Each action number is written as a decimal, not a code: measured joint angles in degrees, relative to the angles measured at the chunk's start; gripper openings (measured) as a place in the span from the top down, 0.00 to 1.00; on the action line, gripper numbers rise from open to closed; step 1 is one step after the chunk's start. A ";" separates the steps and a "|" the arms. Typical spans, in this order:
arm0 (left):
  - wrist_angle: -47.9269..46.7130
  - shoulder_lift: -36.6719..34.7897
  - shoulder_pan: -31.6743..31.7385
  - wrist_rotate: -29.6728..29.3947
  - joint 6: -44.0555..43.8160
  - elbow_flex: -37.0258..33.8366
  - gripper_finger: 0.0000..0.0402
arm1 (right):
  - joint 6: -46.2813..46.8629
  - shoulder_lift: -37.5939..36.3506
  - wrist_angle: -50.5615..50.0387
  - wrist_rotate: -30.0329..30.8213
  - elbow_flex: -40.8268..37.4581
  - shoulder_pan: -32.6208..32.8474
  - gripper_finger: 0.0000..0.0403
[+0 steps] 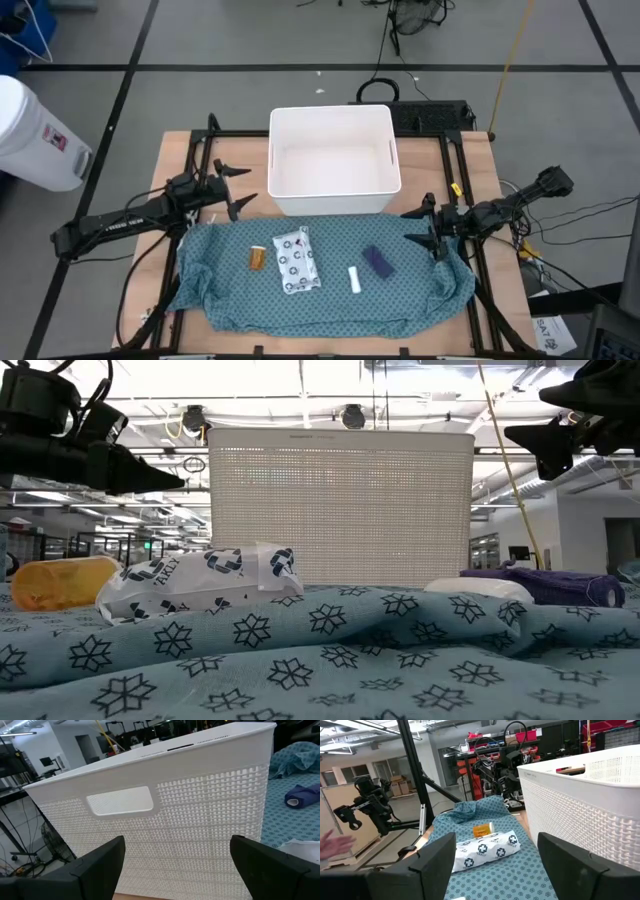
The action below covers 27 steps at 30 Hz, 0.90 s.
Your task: Pick & place medical supplies in basket/bin
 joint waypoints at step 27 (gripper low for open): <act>3.01 0.26 -2.05 10.41 -15.18 -0.02 0.10 | -6.64 0.77 10.17 -1.60 0.02 0.01 0.32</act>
